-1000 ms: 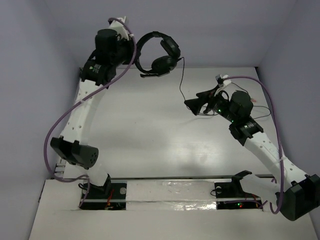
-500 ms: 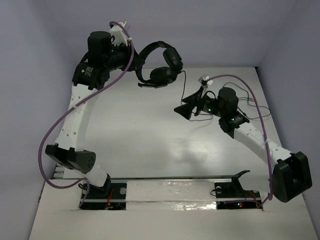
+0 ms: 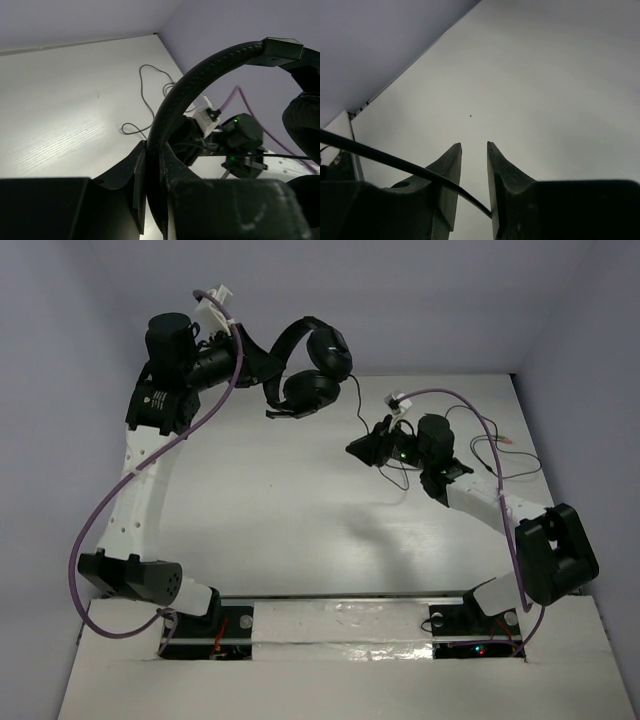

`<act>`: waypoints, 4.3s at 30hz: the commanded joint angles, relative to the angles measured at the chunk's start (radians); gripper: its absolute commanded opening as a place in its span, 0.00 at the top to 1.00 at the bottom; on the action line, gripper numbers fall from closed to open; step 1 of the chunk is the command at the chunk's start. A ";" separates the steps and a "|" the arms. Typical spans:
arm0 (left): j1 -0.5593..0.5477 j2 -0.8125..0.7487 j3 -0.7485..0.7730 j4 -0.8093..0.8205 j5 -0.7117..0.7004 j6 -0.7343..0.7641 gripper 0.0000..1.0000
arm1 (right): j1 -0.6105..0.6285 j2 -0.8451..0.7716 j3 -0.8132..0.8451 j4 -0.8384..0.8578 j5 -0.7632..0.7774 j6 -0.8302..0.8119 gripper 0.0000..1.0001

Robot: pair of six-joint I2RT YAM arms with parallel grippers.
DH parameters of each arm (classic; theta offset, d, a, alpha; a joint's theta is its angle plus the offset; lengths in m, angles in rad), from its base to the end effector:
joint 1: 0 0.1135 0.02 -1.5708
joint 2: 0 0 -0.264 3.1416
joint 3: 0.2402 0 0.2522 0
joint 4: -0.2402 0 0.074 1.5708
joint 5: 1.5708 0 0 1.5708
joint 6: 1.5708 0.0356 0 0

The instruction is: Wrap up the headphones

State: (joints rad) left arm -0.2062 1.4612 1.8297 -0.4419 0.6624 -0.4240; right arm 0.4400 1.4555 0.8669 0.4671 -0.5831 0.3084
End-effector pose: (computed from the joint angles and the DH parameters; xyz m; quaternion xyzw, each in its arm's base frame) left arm 0.2890 -0.0828 0.5126 0.1447 0.7127 -0.4260 0.5382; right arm 0.2899 0.1581 0.2771 -0.2373 0.7031 0.4324 0.5123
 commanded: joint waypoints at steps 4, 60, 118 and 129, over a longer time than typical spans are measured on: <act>0.045 -0.122 -0.012 0.224 0.129 -0.157 1.00 | 0.005 0.043 0.038 0.119 0.049 -0.029 0.52; -0.050 -0.067 -0.517 0.539 -0.926 -0.141 1.00 | 0.516 0.028 0.434 -0.906 0.841 -0.051 1.00; -0.404 -0.216 -0.978 0.695 -0.462 0.060 1.00 | 0.200 0.039 0.630 -0.775 0.988 -0.201 1.00; -0.303 -0.289 -0.963 0.713 -0.319 -0.039 1.00 | 0.190 -0.129 0.407 -0.612 0.977 -0.091 1.00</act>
State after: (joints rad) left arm -0.5152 1.2320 0.8230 0.1905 0.2363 -0.4122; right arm 0.6407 1.3750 1.3045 -0.2764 0.3920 0.1787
